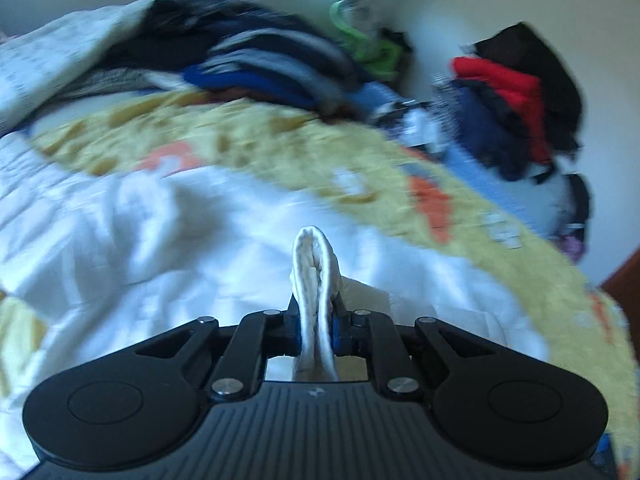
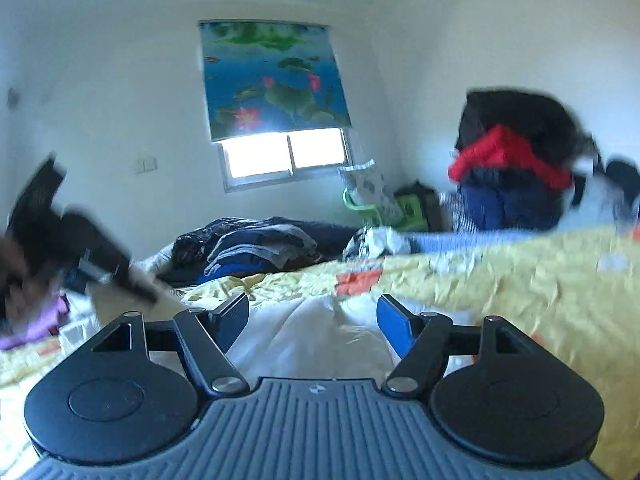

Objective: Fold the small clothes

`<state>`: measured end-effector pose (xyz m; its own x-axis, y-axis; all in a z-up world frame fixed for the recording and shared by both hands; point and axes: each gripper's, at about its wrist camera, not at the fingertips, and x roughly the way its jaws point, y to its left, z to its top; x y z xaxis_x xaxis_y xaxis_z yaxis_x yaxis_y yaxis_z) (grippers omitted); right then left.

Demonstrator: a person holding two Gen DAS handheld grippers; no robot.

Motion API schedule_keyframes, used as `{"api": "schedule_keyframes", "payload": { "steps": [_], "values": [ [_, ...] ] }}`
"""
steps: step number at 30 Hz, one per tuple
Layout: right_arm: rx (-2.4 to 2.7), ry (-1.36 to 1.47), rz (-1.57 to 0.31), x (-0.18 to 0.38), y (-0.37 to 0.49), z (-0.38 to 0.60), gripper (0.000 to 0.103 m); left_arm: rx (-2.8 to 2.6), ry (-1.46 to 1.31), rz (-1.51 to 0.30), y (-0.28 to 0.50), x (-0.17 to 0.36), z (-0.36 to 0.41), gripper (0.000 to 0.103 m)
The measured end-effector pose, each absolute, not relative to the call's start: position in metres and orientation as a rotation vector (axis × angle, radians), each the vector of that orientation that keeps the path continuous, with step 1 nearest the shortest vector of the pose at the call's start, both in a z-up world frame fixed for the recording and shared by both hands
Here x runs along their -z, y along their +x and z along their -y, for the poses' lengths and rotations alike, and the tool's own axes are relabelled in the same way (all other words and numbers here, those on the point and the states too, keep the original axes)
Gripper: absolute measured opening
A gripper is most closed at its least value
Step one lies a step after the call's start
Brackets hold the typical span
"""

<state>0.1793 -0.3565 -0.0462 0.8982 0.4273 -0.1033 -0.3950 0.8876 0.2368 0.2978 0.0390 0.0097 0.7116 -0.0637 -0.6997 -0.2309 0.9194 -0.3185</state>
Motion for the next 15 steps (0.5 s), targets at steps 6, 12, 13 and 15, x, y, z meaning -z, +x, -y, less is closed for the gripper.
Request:
{"api": "schedule_keyframes", "payload": {
  "steps": [6,12,13,15],
  "values": [
    [-0.471,0.33,-0.328,0.065,0.203,0.361,0.081,-0.163,-0.37,-0.845,0.297,0.027,-0.051,0.013],
    [-0.48,0.447,-0.546,0.086,0.226,0.364,0.084,-0.19,-0.241,-0.85,0.302,0.039,-0.037,0.013],
    [-0.481,0.444,-0.555,0.088,0.227,0.363,0.085,-0.201,-0.223,-0.852,0.304,0.039,-0.037,0.013],
    [-0.486,0.429,-0.57,0.089,0.226,0.358,0.087,-0.211,-0.204,-0.872,0.308,0.042,-0.037,0.012]
  ]
}}
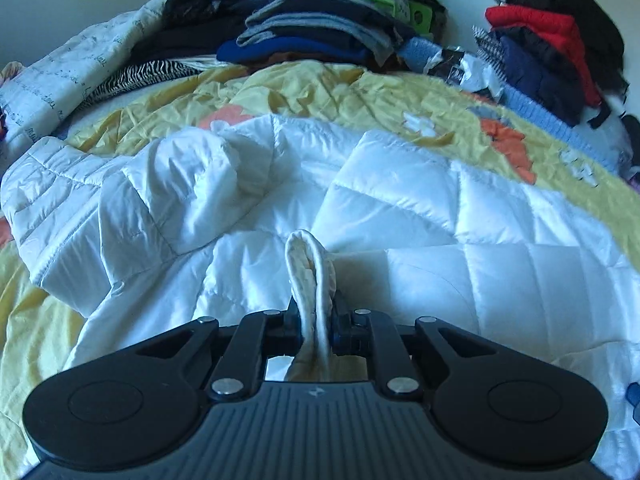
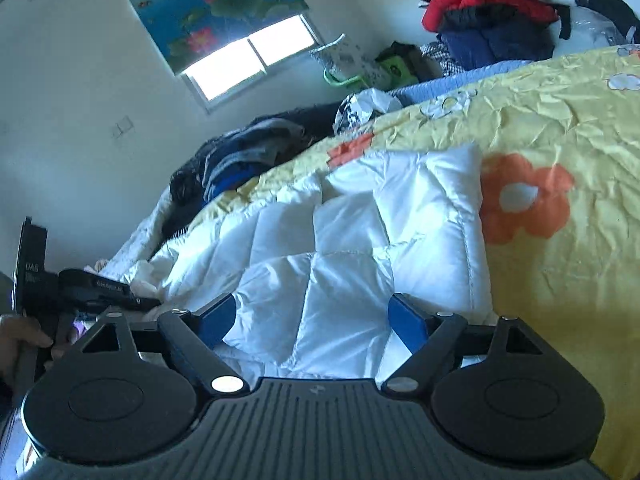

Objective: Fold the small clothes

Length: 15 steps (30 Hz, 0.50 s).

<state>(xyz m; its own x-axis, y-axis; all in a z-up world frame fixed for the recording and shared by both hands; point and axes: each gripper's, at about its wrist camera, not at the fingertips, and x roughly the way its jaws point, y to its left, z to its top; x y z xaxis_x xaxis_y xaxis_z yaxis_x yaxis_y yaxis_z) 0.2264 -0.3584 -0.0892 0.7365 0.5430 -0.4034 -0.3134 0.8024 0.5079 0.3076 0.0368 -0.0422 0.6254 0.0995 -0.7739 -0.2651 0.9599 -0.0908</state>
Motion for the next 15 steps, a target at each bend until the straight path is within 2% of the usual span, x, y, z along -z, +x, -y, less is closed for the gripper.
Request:
{"api": "schedule_keyframes", "payload": {
  "steps": [3,5,6,8,10,12,15],
  "values": [
    [-0.483,0.394,-0.581,0.091,0.226,0.352,0.088,-0.208,-0.173,-0.885,0.309,0.041,-0.036,0.016],
    [-0.485,0.39,-0.583,0.09,0.226,0.351,0.09,-0.218,-0.18,-0.89,0.304,0.035,-0.04,0.029],
    [-0.485,0.395,-0.584,0.09,0.226,0.351,0.09,-0.247,-0.189,-0.886,0.3,0.029,-0.043,0.039],
    [-0.486,0.404,-0.587,0.089,0.226,0.353,0.091,-0.304,-0.213,-0.809,0.284,0.01,-0.047,0.047],
    [-0.486,0.4,-0.588,0.089,0.226,0.352,0.091,-0.324,-0.211,-0.699,0.268,-0.011,-0.042,0.069],
    [-0.485,0.39,-0.588,0.089,0.225,0.35,0.092,-0.296,-0.188,-0.606,0.257,-0.024,-0.027,0.076],
    [-0.485,0.38,-0.588,0.088,0.224,0.349,0.093,-0.189,-0.112,-0.593,0.255,-0.018,0.005,0.077]
  ]
}}
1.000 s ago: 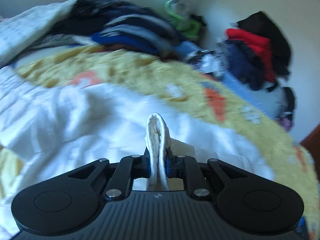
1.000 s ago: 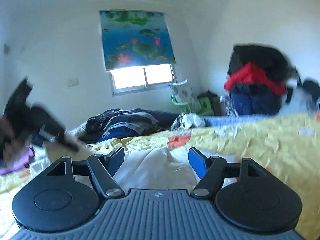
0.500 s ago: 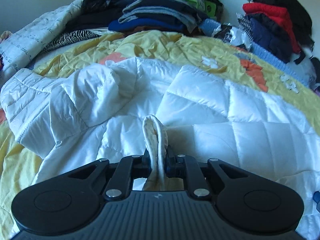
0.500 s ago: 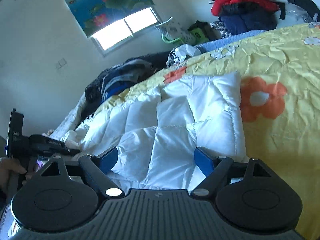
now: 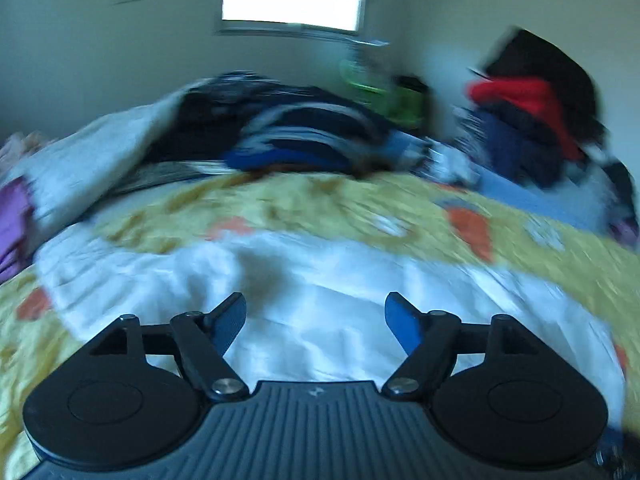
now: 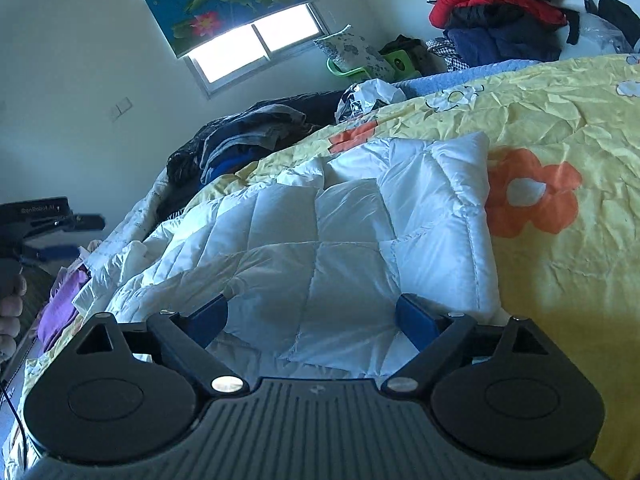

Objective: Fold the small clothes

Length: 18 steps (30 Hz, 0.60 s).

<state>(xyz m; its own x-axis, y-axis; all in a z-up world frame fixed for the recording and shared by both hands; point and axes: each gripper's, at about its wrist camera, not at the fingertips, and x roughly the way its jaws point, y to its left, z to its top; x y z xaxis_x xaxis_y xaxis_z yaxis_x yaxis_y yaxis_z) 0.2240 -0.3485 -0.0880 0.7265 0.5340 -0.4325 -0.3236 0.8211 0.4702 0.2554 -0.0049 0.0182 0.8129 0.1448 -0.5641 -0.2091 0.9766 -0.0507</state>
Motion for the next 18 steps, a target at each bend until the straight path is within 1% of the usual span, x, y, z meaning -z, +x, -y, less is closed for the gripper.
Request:
{"api": "schedule_keyframes", "payload": {
  "steps": [3,6,9,12,14,16,18],
  "values": [
    [-0.488,0.385,-0.587,0.088,0.223,0.35,0.093,-0.144,-0.047,-0.675,0.263,0.018,0.03,0.077],
    [-0.49,0.391,-0.587,0.088,0.224,0.351,0.093,-0.133,-0.066,-0.755,0.265,0.056,0.036,0.076],
    [-0.494,0.385,-0.588,0.088,0.223,0.35,0.095,-0.122,-0.121,-0.761,0.269,0.074,0.026,0.078],
    [-0.496,0.376,-0.588,0.088,0.223,0.349,0.095,-0.092,-0.173,-0.782,0.272,0.071,0.016,0.077],
    [-0.497,0.379,-0.587,0.088,0.222,0.35,0.095,-0.053,-0.217,-0.777,0.265,0.06,0.005,0.077],
    [-0.499,0.386,-0.586,0.089,0.222,0.352,0.095,-0.008,-0.309,-0.708,0.247,0.044,-0.015,0.077],
    [-0.501,0.393,-0.585,0.089,0.222,0.352,0.095,-0.005,-0.395,-0.585,0.227,0.022,-0.043,0.078]
  ]
}}
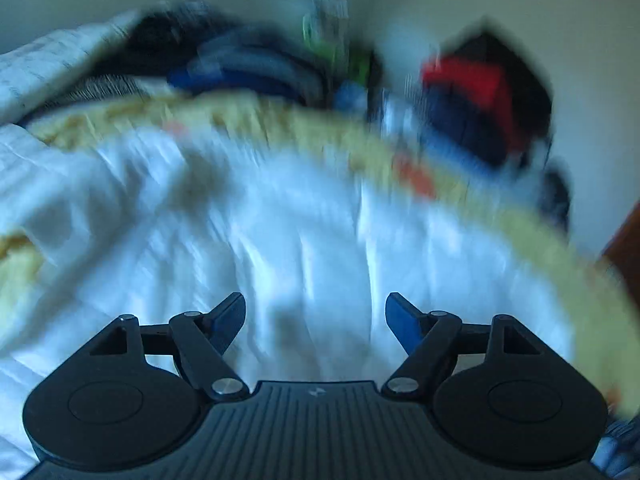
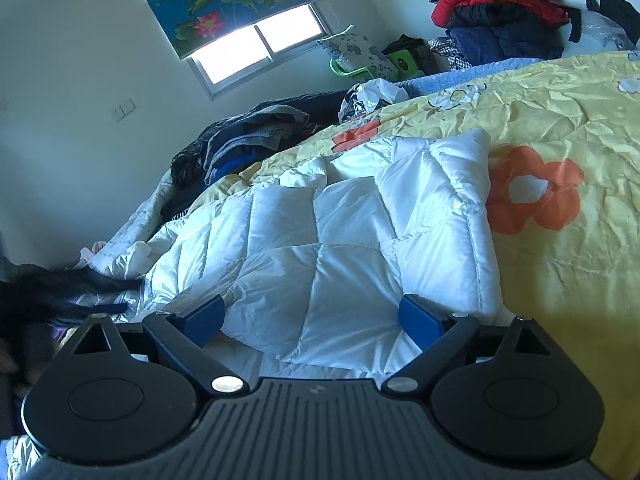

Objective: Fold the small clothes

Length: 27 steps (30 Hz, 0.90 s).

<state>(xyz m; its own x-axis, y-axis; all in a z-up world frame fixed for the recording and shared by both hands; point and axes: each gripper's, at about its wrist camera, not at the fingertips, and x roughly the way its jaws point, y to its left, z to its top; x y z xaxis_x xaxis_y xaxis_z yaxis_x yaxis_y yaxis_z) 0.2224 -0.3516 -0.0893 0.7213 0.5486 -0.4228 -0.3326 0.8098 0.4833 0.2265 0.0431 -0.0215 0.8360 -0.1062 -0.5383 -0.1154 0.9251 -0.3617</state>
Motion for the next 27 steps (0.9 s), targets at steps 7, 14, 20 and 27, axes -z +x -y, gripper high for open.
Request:
{"api": "schedule_keyframes", "payload": {
  "steps": [7,14,20,27],
  "values": [
    [-0.5,0.37,-0.582,0.089,0.221,0.347,0.097,-0.471,-0.668,-0.401,0.207,0.015,-0.213,0.087],
    [-0.504,0.367,-0.578,0.089,0.221,0.346,0.099,-0.686,-0.878,-0.428,0.226,0.067,-0.344,0.086],
    [-0.509,0.392,-0.574,0.089,0.222,0.349,0.1,-0.648,-0.919,-0.408,0.249,0.085,-0.375,0.086],
    [-0.51,0.403,-0.571,0.089,0.222,0.35,0.1,-0.664,-0.834,-0.474,0.284,0.092,-0.381,0.037]
  ]
}}
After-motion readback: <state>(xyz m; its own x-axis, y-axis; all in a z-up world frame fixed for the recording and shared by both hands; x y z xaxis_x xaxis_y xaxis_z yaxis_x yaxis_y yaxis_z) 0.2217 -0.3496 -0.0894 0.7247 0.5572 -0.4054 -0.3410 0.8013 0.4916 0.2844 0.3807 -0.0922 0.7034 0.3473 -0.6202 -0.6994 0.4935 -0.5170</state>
